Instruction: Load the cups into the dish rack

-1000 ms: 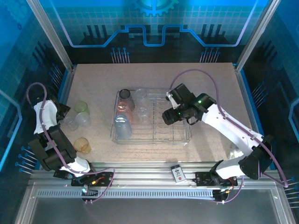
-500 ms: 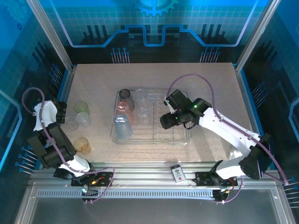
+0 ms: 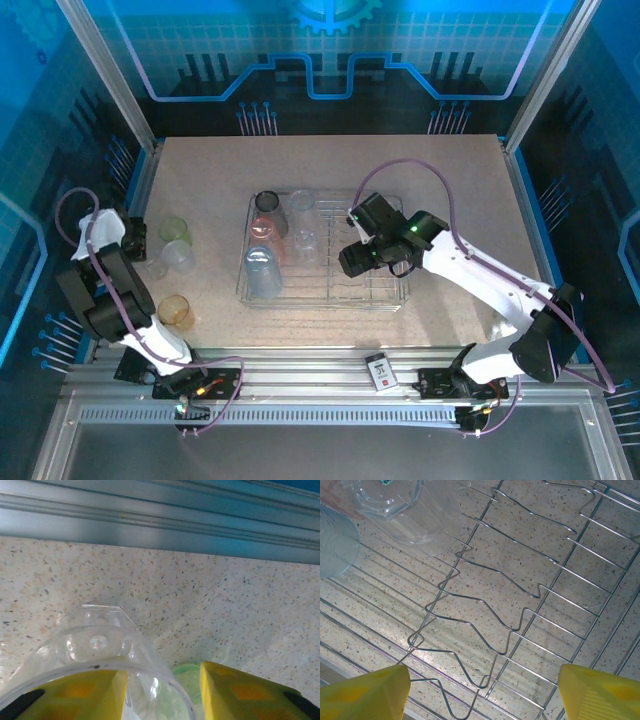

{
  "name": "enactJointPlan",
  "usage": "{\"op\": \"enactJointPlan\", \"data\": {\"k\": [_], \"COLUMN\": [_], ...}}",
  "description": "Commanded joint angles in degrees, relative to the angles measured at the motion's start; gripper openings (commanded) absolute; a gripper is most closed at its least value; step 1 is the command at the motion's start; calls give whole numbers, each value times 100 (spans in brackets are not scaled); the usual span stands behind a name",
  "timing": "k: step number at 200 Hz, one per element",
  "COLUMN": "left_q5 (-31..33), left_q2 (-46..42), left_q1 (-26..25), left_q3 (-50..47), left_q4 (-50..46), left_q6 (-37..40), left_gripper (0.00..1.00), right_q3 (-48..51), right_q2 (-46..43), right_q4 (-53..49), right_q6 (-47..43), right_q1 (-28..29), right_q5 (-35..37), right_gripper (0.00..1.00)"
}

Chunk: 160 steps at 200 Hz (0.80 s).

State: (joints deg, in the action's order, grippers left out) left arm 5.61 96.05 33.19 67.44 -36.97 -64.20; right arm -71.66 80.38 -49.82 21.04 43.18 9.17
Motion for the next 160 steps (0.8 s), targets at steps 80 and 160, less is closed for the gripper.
{"op": "enactJointPlan", "data": {"k": [80,160], "left_q5": [-116,-268], "left_q2": [151,-1616], "left_q1": [-137,-199], "left_q3": [-306,-728], "left_q4": [191,230], "left_q6": [-77,1342], "left_gripper": [6,0], "right_q3": [-37,-93], "right_q2": [-22,-81], "right_q4": [-17,9], "right_q6": [48,-6], "right_q1": [77,60], "right_q5": [191,411], "right_gripper": [78,79]}}
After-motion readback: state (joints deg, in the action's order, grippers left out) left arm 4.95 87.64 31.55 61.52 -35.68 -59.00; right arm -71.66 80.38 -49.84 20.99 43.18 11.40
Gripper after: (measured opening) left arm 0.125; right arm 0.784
